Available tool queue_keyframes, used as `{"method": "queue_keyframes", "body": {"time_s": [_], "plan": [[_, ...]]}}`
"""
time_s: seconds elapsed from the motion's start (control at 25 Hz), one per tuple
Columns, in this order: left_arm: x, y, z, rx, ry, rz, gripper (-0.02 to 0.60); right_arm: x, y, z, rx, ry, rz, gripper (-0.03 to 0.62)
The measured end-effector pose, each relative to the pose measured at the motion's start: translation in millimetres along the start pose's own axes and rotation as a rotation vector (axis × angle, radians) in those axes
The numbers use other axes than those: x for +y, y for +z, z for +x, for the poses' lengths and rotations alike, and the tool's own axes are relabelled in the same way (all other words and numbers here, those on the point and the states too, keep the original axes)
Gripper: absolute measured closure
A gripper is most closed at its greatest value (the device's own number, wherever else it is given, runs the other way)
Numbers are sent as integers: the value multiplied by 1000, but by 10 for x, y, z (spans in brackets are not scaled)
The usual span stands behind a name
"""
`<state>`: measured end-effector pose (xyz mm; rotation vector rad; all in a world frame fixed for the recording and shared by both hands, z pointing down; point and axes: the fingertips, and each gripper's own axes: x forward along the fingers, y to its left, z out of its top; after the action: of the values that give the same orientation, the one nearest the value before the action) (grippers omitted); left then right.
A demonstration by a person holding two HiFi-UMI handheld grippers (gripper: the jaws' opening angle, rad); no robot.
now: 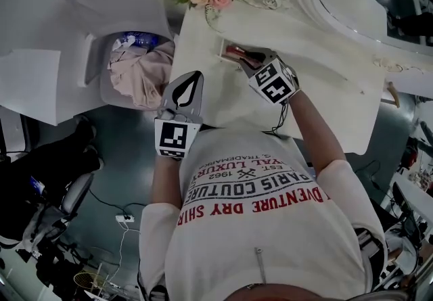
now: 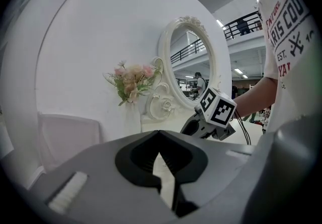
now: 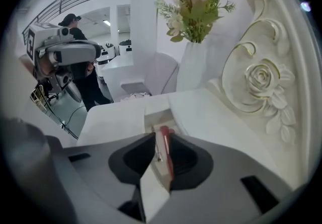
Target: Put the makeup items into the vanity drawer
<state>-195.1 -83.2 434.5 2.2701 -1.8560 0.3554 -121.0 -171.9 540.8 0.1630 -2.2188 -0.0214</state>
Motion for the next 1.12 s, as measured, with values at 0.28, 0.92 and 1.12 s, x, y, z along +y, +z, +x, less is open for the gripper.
{"method": "queue_keyframes", "body": {"time_s": [0.28,0.92,1.12], "plan": [[-52,157,96,-31,-60,43,574,-116,113,-309,-119,-99,105,516],[-400,810,381,-106,-185,167,574,-486,341,-1822,-612,-463,274,583],[-382,986,381,-145,-205,110,574,-423,382,-2102,-689,-554,265,585]]}}
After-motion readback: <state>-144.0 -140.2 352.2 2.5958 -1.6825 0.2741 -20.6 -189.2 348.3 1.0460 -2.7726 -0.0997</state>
